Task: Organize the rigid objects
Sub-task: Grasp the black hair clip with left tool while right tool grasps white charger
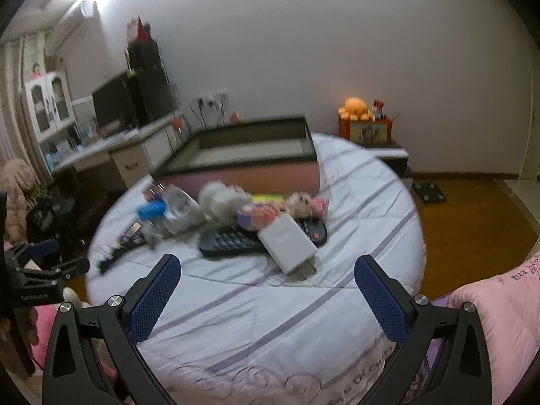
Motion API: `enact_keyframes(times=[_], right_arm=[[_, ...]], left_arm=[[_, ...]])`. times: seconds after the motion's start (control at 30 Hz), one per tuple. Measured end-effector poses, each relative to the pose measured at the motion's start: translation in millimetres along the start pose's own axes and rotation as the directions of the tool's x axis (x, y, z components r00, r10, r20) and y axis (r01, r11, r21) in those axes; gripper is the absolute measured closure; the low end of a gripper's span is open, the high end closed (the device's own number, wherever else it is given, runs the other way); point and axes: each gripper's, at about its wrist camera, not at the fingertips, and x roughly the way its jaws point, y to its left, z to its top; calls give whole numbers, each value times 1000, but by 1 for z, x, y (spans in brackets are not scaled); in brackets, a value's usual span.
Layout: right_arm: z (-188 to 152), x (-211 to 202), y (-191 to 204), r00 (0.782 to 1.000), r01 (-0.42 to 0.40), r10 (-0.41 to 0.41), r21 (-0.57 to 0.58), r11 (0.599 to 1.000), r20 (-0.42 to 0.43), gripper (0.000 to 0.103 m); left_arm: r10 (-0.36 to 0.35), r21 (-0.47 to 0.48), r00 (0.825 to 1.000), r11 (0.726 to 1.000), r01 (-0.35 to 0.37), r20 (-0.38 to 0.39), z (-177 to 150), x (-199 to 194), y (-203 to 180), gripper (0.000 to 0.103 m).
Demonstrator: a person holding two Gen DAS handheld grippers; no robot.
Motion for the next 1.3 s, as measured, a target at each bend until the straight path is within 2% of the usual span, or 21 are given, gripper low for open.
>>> enact_keyframes(times=[0.2,0.33,0.53,0.63,0.7,0.77,0.87,0.93,0.97,1.0,1.03,1.1,1.2,1.23,1.3], right_arm=[[2,41,-8,997,-21,21,-3,1000,-70,1],[6,59,-8,995,-25,22,-29,999,-94,5],[7,79,-10,989,-46,39,-48,998,-142,11],[10,84,-13,989,-38,30,-52,998,-147,21],[13,86,-17,989,-33,24,-57,998,-149,30],[15,87,-21,988,-46,37,-52,998,-152,33],[17,89,-24,986,-61,51,-61,996,-157,34],[17,90,-25,985,-67,55,-68,995,-162,35],[17,90,-25,986,-65,54,-70,995,-160,39],[17,89,-27,985,-71,60,-64,995,-159,54],[18,90,-29,984,-88,77,-56,995,-163,59],[16,89,-30,982,-98,89,-47,994,-166,60],[15,85,-31,982,-102,94,-39,994,-163,60],[15,84,-31,982,-102,94,-38,994,-162,60],[14,82,-31,982,-100,93,-35,994,-161,60]], left_arm=[[16,27,995,1000,-14,-102,8,48,0,0],[-59,-11,991,998,58,-120,11,64,7,0],[-80,-12,996,997,79,-48,10,67,9,0],[-92,-25,995,995,91,-24,9,66,12,0],[-64,-25,998,998,64,-16,9,64,7,1],[-68,-10,998,998,68,-16,10,62,4,6],[-79,6,997,997,79,-23,11,58,4,20],[-97,16,995,995,98,-24,12,55,2,40],[-99,33,995,994,100,-26,11,53,-1,44],[-107,44,994,993,108,-28,11,51,-4,53],[-109,51,994,993,110,-28,11,50,-5,59],[-127,47,991,991,128,-34,12,48,-8,71],[-126,50,991,991,128,-39,12,47,-10,77],[-143,49,989,988,145,-43,12,46,-10,84],[-181,31,982,983,182,-47,11,43,-9,85]])
